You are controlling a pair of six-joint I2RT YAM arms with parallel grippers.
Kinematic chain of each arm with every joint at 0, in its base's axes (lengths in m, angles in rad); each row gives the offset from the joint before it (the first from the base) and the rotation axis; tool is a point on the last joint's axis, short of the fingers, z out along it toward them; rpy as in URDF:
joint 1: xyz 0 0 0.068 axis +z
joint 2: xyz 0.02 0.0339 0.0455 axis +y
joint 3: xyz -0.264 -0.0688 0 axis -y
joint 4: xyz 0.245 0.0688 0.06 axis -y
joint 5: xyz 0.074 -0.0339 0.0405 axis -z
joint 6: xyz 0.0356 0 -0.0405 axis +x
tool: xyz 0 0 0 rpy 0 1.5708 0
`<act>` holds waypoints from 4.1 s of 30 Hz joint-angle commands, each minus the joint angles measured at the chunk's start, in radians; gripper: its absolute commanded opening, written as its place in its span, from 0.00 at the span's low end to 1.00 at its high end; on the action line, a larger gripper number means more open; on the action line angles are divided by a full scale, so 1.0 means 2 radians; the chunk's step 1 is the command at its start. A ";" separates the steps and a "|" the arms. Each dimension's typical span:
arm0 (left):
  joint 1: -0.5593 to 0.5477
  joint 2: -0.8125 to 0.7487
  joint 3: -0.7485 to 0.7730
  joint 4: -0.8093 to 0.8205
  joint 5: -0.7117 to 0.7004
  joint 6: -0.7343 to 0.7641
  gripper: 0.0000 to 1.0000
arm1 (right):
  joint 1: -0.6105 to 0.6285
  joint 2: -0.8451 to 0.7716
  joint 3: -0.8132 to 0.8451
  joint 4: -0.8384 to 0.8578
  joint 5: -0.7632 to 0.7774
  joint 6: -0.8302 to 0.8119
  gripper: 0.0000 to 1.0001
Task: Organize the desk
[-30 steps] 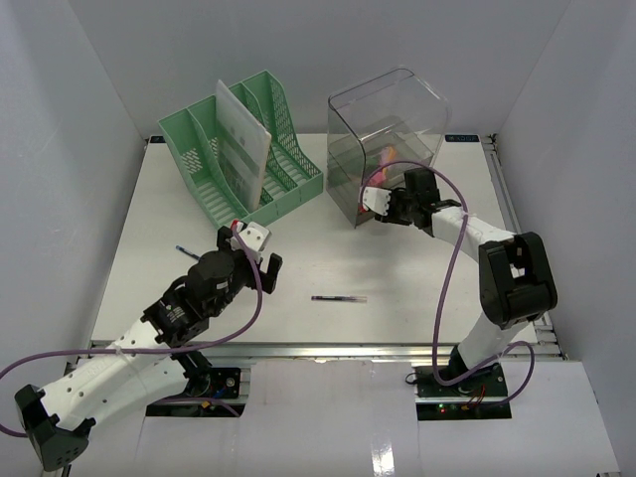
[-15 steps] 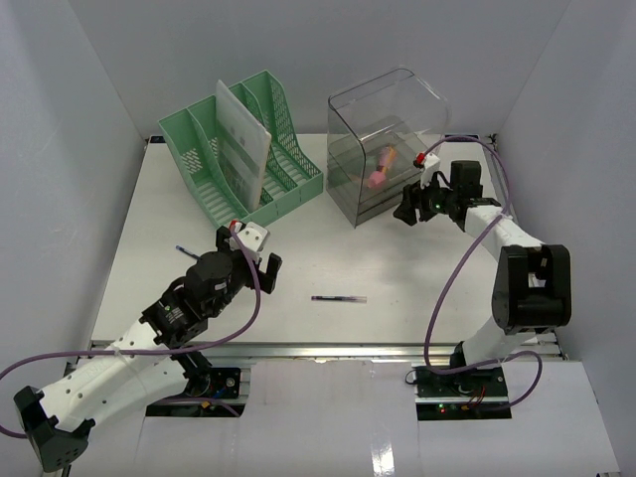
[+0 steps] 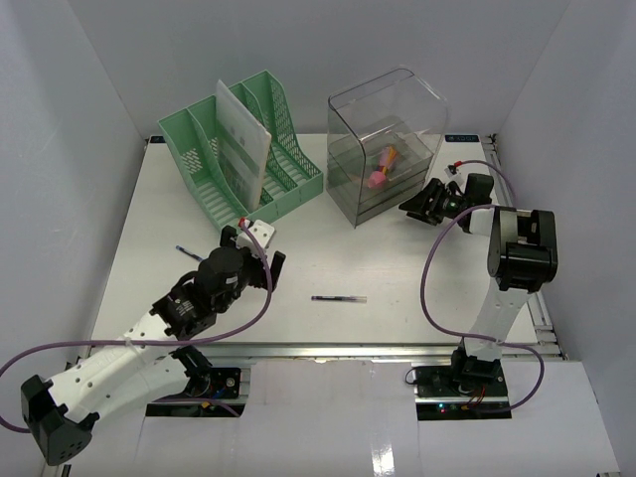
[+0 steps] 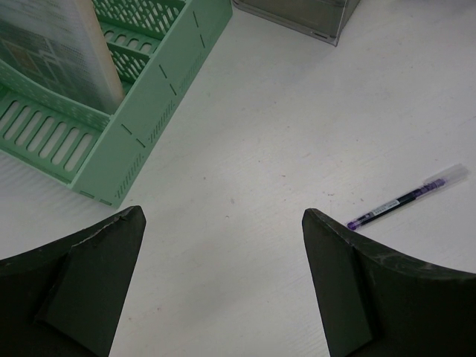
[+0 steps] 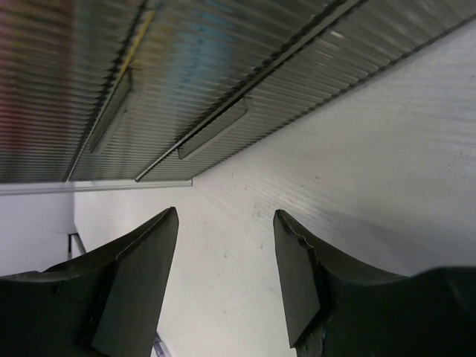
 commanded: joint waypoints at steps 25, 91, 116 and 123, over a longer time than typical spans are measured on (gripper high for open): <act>0.003 0.004 -0.011 0.010 -0.028 0.011 0.98 | -0.003 0.151 0.055 0.306 -0.029 0.308 0.40; 0.003 -0.091 -0.010 0.001 0.039 -0.042 0.98 | 0.496 -0.185 -0.010 -0.350 0.264 -0.576 0.89; 0.003 -0.111 -0.009 0.001 0.045 -0.041 0.98 | 0.530 -0.126 -0.047 -0.306 0.368 -0.591 0.52; 0.003 -0.116 -0.010 0.000 0.045 -0.040 0.98 | 0.530 -0.118 -0.051 -0.307 0.379 -0.595 0.27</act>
